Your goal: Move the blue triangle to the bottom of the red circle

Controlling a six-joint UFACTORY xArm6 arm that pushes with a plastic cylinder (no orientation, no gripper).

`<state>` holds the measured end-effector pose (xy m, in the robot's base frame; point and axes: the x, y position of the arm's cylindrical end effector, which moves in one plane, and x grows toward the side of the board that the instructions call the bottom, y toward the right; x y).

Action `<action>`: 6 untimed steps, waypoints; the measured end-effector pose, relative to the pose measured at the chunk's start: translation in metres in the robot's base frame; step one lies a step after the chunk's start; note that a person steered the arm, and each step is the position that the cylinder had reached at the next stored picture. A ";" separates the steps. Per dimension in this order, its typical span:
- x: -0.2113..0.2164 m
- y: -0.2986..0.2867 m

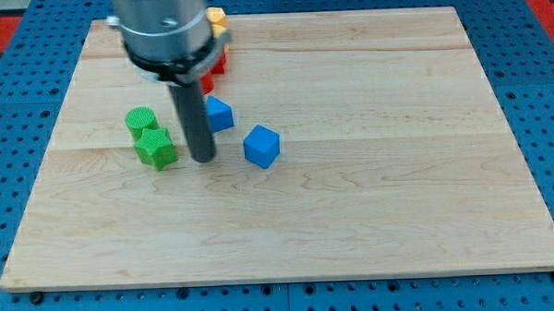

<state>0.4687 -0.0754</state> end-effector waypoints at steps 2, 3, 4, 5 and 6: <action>-0.043 0.019; -0.066 0.011; -0.074 0.001; -0.074 -0.004; -0.074 -0.010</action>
